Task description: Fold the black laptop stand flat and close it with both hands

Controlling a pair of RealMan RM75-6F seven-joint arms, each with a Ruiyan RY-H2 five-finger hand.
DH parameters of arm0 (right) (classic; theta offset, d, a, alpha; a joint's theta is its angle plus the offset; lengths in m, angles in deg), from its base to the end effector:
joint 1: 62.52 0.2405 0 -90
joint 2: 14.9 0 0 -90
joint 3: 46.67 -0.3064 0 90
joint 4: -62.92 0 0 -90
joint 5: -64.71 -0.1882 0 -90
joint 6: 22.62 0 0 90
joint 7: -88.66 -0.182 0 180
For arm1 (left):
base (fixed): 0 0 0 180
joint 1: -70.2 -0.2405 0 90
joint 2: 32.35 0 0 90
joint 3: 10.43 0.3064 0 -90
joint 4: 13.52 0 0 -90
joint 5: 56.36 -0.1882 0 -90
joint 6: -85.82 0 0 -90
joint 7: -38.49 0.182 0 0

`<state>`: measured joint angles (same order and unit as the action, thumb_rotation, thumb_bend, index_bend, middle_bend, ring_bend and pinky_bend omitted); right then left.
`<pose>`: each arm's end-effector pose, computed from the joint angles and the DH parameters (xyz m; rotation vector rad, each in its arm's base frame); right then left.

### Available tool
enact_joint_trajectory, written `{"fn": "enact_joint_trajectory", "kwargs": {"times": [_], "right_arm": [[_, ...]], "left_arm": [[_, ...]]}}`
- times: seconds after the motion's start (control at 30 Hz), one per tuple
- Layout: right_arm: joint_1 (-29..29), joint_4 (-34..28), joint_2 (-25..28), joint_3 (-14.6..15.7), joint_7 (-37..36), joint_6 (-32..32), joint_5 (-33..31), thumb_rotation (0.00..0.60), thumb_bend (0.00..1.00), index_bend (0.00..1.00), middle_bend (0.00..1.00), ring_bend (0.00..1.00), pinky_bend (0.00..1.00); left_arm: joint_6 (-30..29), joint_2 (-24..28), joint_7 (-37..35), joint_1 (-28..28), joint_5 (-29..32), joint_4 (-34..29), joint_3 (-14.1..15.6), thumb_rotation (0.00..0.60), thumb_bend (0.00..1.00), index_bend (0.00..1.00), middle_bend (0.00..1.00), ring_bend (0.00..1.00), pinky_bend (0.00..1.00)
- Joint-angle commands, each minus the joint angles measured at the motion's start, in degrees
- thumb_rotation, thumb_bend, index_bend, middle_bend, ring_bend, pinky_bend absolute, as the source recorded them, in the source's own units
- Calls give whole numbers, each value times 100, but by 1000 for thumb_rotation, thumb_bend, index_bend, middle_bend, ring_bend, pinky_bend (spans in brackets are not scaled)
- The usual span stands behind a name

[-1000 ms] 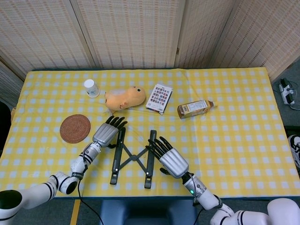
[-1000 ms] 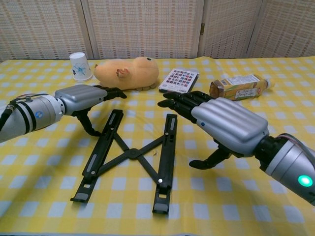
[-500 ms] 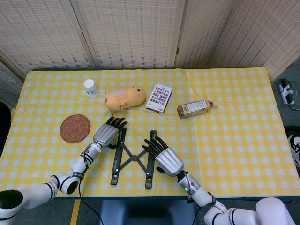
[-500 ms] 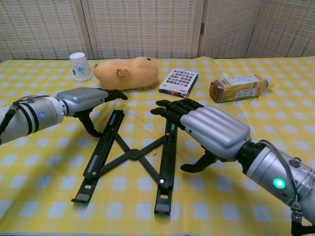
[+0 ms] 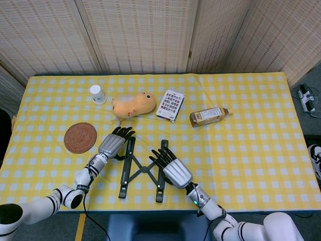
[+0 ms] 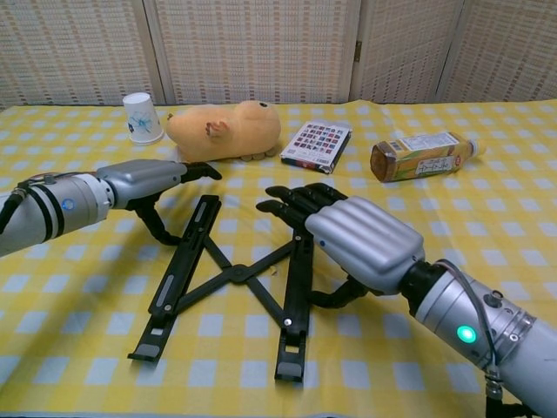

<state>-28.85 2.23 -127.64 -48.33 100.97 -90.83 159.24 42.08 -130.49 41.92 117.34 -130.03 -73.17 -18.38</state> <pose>-0.1531 -0.3123 -0.1290 2.0328 -0.6542 1.1761 -0.1988 0.4425 -0.0665 -1.9964 -0.9390 -0.8146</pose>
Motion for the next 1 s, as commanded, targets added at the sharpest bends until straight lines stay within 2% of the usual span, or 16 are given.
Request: {"fn": "enact_joint_trajectory", "kwargs": {"times": [0.03,0.23,0.57,1.0], "right_arm": [[23,96,-69,-1,-11,-11,14,600,205,0,0,0,0],[21,205,-122,39,-71,-33,26,600,205,0,0,0,0],[-73,86,98,91,-87,-115,-2,600,205,0,0,0,0],[68,501,-286,-7,-237,-139,34,600,206,0,0,0,0]], "left_arm": [[20,5,-36,-8,28,-13,-3,600,208,54,18,0,0],[38,34,-65,-18,42,-31,21,600,208,54,18,0,0],[17,48,-84,-26,53,-51,31,600,208,54,18,0,0],[101,68,-91,-26,138,-136,38,600,208,54,18,0,0]]}}
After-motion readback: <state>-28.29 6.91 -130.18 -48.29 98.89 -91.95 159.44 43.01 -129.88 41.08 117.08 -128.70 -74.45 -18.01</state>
